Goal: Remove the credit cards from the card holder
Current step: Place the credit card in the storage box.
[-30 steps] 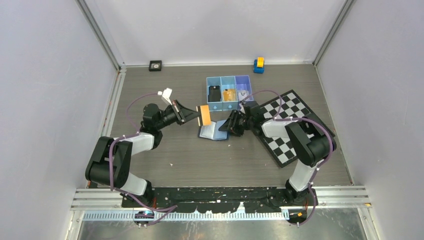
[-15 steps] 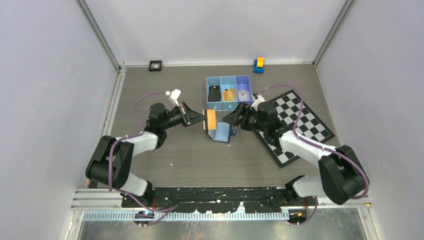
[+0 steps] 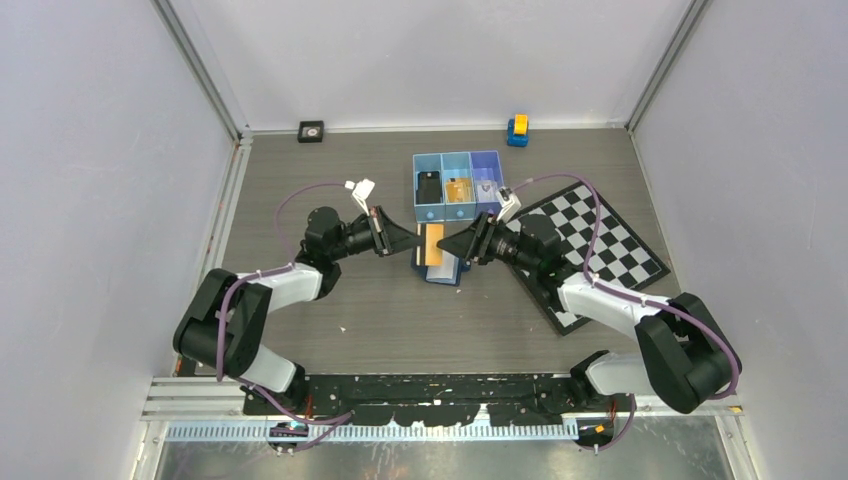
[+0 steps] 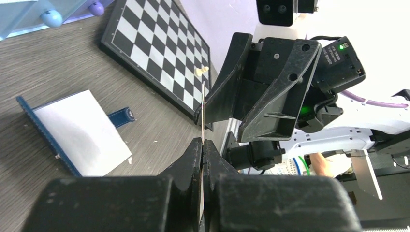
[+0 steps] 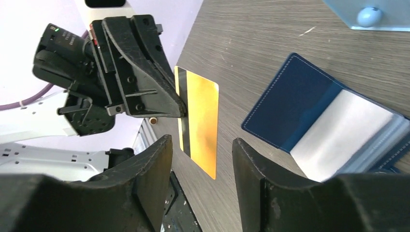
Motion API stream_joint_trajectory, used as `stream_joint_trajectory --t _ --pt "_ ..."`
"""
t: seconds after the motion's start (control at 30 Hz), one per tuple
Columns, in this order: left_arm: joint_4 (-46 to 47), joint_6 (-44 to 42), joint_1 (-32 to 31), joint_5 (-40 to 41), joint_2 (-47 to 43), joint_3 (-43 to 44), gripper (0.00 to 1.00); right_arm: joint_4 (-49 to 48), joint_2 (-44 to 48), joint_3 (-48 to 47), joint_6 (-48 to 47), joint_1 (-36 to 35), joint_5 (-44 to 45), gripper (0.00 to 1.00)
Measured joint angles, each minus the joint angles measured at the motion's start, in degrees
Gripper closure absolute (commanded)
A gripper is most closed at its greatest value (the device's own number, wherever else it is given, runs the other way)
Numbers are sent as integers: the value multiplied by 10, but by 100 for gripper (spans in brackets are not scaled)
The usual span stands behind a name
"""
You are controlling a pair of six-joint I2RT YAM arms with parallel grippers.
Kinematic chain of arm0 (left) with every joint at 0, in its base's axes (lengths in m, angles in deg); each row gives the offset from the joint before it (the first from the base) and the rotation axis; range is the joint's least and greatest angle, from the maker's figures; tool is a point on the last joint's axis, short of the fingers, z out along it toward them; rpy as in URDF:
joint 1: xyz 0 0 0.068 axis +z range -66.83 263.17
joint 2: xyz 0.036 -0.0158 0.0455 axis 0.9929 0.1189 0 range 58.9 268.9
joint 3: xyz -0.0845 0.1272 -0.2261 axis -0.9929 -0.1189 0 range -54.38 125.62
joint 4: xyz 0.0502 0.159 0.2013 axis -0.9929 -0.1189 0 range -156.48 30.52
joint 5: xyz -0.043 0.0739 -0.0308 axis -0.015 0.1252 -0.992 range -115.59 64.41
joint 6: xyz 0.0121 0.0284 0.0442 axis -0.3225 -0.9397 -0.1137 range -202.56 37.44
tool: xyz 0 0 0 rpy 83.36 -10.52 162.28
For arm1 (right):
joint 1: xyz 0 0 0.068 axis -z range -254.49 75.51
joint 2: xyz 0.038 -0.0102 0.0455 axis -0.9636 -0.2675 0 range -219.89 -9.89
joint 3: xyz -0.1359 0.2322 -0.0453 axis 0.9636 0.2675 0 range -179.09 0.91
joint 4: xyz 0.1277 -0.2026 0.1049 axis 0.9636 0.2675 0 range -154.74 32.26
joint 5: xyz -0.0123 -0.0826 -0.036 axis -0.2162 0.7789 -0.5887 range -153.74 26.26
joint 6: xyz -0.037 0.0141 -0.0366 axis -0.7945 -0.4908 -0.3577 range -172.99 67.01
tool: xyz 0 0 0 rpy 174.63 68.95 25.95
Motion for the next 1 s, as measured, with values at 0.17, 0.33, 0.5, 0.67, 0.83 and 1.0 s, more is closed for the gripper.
stream_joint_trajectory --t 0.17,0.33,0.5,0.67,0.83,1.0 --pt "73 39 0 -17 25 0 100 -27 -3 0 7 -4 -16 52" --pt "151 90 0 -31 59 0 100 -47 -25 0 16 -9 -35 79" --pt "166 100 0 -34 65 0 58 -64 -33 0 33 -10 -48 99" --pt "60 45 0 -7 25 0 39 -36 -33 -5 40 4 -33 100" --pt "-83 -36 0 49 -41 7 33 77 -33 -47 19 34 15 100" --pt "-219 -104 -4 107 -46 40 33 266 -48 -178 -52 37 121 100"
